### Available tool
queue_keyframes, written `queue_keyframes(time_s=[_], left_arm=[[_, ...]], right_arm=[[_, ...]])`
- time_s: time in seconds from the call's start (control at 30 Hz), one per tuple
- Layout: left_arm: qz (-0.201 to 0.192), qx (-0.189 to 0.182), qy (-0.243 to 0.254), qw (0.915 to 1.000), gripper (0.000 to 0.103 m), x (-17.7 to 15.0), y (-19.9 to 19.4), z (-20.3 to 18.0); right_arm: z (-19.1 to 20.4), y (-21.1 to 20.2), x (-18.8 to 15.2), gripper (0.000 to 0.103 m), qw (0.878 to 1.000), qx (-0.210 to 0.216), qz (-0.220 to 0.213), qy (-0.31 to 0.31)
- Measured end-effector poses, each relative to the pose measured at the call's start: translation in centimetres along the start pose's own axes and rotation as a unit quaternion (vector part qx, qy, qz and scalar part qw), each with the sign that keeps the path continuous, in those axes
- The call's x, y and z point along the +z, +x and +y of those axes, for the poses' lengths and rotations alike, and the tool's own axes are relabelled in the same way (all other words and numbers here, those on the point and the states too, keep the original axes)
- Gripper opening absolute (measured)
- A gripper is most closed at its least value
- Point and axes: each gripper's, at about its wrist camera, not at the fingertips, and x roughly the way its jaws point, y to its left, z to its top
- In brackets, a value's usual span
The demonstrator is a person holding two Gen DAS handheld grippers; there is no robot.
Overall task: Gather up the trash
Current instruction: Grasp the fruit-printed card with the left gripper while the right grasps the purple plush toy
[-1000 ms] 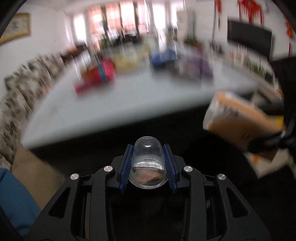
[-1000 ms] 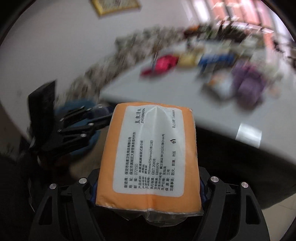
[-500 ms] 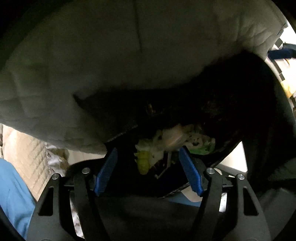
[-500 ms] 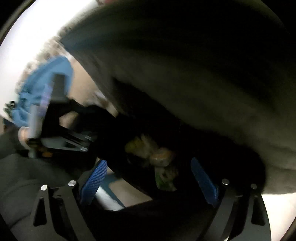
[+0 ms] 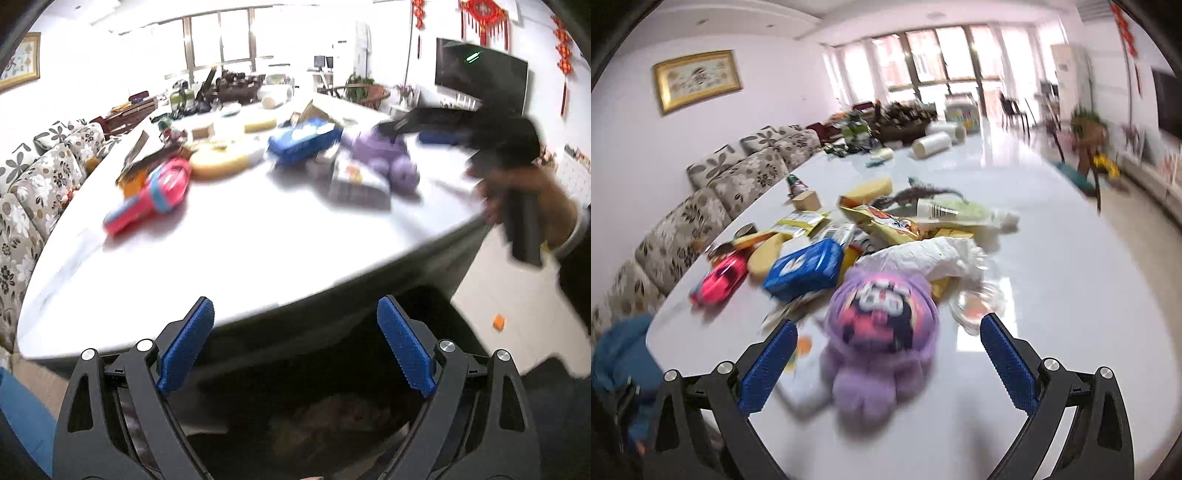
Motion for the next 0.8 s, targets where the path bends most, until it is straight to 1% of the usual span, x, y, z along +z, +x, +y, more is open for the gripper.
queue_keyframes(time_s=[0.03, 0.07, 0.13, 0.17, 0.23, 0.27, 0.33, 0.4, 0.47, 0.53, 0.6, 0.63, 0.67, 0.7, 0.73, 0.77, 0.8], left_arm=[[-0.001, 0.003, -0.002, 1.0000, 0.088, 0.6, 0.1, 0.1], [-0.003, 0.011, -0.006, 0.9999, 0.088, 1.3, 0.8, -0.2], [-0.005, 0.026, -0.015, 0.9995, 0.088, 2.3, 1.8, -1.0], [-0.005, 0.032, -0.026, 0.9991, 0.088, 2.7, 2.4, -1.1], [0.000, 0.034, -0.050, 0.9982, 0.088, 3.6, 3.6, -1.3], [0.003, 0.030, -0.066, 0.9974, 0.088, 4.2, 4.4, -1.5], [0.006, 0.023, -0.086, 0.9960, 0.088, 5.3, 5.9, -1.9], [0.004, 0.019, -0.095, 0.9953, 0.088, 6.1, 7.0, -2.9], [-0.002, 0.016, -0.089, 0.9959, 0.088, 6.7, 7.4, -4.3], [-0.001, 0.027, -0.086, 0.9959, 0.088, 7.2, 8.2, -5.2], [0.015, 0.031, -0.104, 0.9939, 0.088, 7.7, 9.8, -5.5], [0.017, 0.039, -0.110, 0.9931, 0.088, 7.7, 10.1, -5.6], [0.011, 0.064, -0.103, 0.9926, 0.087, 7.9, 10.5, -6.0], [0.007, 0.077, -0.095, 0.9925, 0.077, 8.0, 10.9, -6.2], [-0.004, 0.079, -0.087, 0.9931, 0.054, 7.9, 10.8, -6.4], [-0.007, 0.072, -0.084, 0.9938, 0.040, 7.9, 10.6, -6.3], [-0.005, 0.069, -0.080, 0.9944, 0.014, 7.9, 10.5, -6.1]], right_arm=[[-0.1, 1.4, 0.1, 0.072, 1.000, 0.005, 0.021, 0.005], [-0.2, 2.5, -0.6, 0.068, 0.999, 0.018, 0.035, 0.011], [0.5, 2.4, -1.6, 0.064, 0.999, 0.021, 0.028, 0.001], [0.7, 1.8, -1.9, 0.063, 0.999, 0.027, 0.028, 0.000], [0.2, -0.4, -2.5, 0.063, 0.998, 0.060, 0.015, 0.025], [-0.2, -1.7, -2.5, 0.063, 0.997, 0.068, 0.004, 0.033], [-0.6, -4.4, -2.5, 0.064, 0.997, 0.072, -0.023, 0.030], [-1.3, -7.2, -2.5, 0.064, 0.997, 0.065, -0.048, 0.019], [-1.9, -9.6, -2.5, 0.064, 0.996, 0.056, -0.070, 0.005], [-2.5, -10.9, -2.8, 0.065, 0.996, 0.039, -0.080, -0.005], [-3.1, -11.6, -3.3, 0.065, 0.996, 0.030, -0.084, -0.009], [-3.4, -11.6, -3.6, 0.065, 0.996, 0.030, -0.085, -0.007], [-3.6, -11.6, -3.8, 0.065, 0.996, 0.031, -0.085, -0.004], [-3.7, -11.6, -4.0, 0.066, 0.996, 0.033, -0.084, -0.002], [-3.8, -11.5, -4.3, 0.066, 0.996, 0.034, -0.082, -0.001], [-3.8, -11.4, -4.6, 0.066, 0.996, 0.035, -0.080, 0.000], [-3.7, -11.3, -4.8, 0.066, 0.996, 0.037, -0.077, 0.000]])
